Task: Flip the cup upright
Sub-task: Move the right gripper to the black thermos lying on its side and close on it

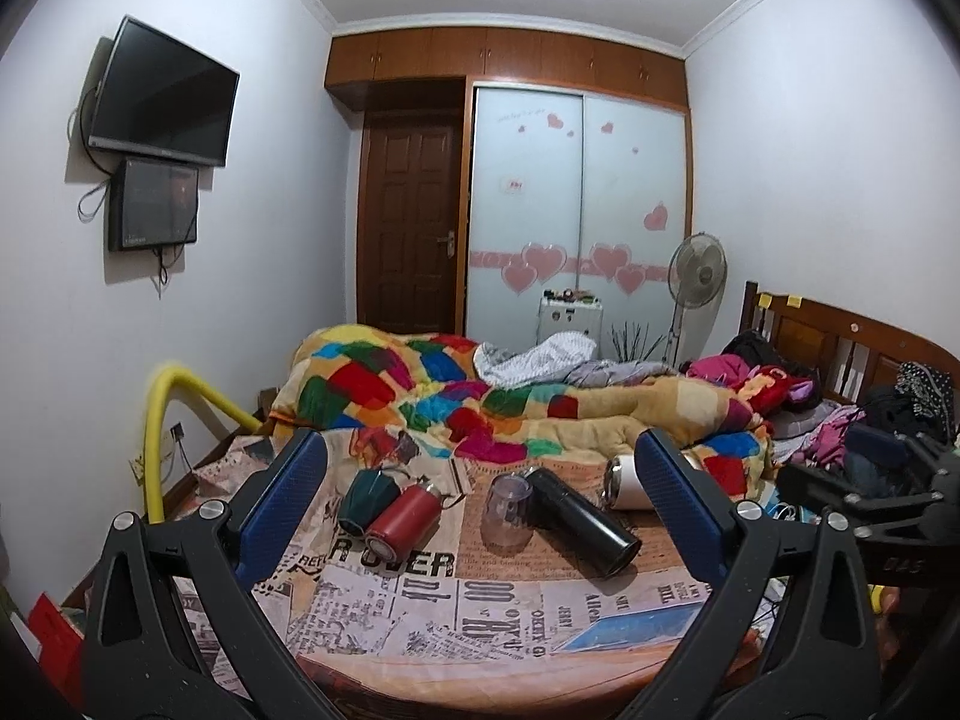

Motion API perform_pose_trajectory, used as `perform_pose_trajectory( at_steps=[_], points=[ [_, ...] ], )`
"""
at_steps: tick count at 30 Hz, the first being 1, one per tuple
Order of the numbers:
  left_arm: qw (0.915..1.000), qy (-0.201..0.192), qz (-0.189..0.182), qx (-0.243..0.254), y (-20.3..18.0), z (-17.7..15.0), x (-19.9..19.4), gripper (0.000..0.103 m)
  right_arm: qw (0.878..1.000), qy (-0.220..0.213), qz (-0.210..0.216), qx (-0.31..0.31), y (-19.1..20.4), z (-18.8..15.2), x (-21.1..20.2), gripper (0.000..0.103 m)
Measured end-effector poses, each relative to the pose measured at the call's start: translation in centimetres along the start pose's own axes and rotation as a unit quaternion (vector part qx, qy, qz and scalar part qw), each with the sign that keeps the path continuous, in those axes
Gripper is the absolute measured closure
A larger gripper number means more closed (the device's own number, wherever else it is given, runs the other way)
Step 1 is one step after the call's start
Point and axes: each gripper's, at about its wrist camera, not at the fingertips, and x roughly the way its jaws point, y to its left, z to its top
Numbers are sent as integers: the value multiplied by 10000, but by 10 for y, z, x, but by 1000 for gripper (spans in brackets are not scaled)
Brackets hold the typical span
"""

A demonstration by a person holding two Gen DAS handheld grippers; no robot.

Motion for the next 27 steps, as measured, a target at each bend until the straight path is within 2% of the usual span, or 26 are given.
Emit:
perform_pose_trajectory(
  at_steps=[5,8,11,16,20,27],
  points=[
    [9992,383,51,-53,10,-16,37,0,9962,858,-111,16,-20,-17,60,0],
    [9980,617,87,-54,14,-27,59,0,9912,1321,-12,70,-30,-22,87,0],
    [9964,832,141,-2,15,-38,77,0,9823,1864,192,14,-34,-25,126,0],
    [9938,1104,159,-3,19,-52,103,0,9694,2396,365,-393,-29,-22,184,0],
    [9913,1307,131,-13,21,-61,122,0,9550,2866,558,-515,-23,-28,232,3],
    [9883,1507,188,147,21,-72,142,0,9256,3636,698,-791,-16,-40,290,18]
  ],
)
